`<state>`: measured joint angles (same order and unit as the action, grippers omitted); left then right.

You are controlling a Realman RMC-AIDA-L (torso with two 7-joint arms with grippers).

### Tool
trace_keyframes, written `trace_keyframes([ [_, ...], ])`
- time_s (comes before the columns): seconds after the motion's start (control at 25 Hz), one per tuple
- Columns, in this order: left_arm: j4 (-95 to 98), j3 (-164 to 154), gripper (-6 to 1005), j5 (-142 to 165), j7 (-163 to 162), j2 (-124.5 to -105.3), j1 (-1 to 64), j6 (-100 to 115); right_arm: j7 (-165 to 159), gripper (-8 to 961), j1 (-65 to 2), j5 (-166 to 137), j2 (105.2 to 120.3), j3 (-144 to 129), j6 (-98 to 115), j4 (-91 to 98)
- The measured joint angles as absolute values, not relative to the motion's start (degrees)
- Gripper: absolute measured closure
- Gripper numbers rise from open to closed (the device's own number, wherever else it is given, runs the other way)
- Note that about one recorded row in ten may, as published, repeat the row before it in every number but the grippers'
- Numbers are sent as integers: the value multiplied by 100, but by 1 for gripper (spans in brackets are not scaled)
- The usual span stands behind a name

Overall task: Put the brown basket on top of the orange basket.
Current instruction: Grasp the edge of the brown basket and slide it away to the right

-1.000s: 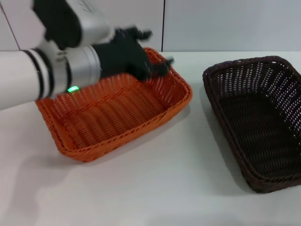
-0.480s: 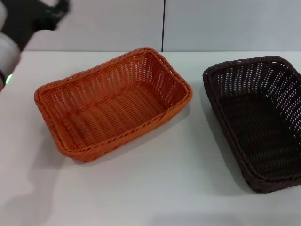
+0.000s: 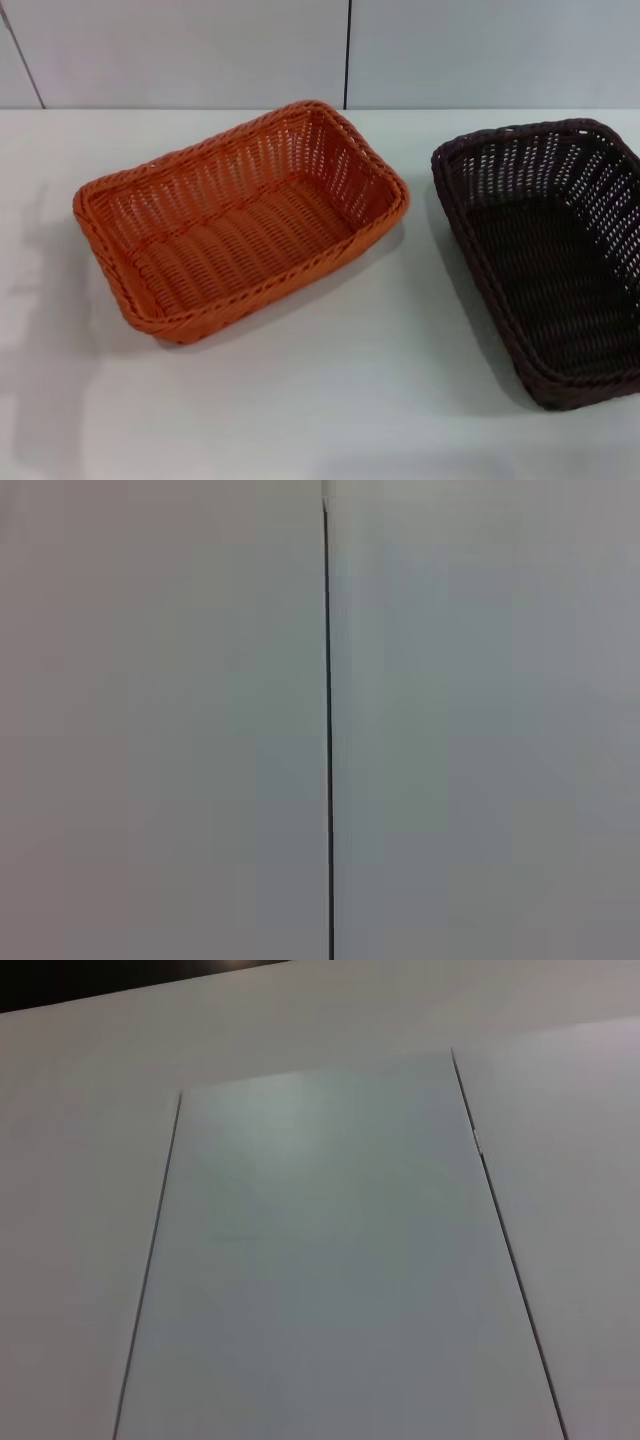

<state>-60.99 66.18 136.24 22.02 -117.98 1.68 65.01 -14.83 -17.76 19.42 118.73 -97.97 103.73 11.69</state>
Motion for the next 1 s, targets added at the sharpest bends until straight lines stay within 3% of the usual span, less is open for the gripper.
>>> trace_keyframes([
  [0.36, -3765, 6884, 213, 13942, 544, -11810, 340, 7366, -1568, 131, -1700, 1821, 11877, -9856, 10115, 1487],
  [0.48, -3152, 6898, 213, 13926, 484, -11819, 415, 7543, -2193, 131, -1662, 1439, 11680, -9846, 9467, 2049],
  [0.52, -3051, 6905, 213, 13920, 460, -11820, 412, 7562, -2193, 131, -1662, 1439, 11680, -9846, 9467, 2049],
  [0.56, -2997, 6915, 213, 13910, 437, -11821, 397, 7565, -2491, 131, -1637, 1253, 11554, -9837, 9166, 2355],
  [0.6, -2912, 6930, 213, 13901, 416, -11821, 381, 7560, -3064, 131, -1583, 825, 11316, -9825, 8410, 3079],
  [0.64, -2912, 6930, 213, 13901, 416, -11821, 381, 7560, -3064, 131, -1583, 825, 11316, -9825, 8410, 3079],
  [0.8, -2661, 6933, 213, 13904, 404, -11845, 461, 7506, -4464, 131, -1475, -970, 10954, -9555, 5874, 5127],
  [1.0, -2602, 6923, 213, 13905, 393, -11849, 506, 7396, -6750, 130, -1440, -3725, 10976, -9091, 4275, 6690],
])
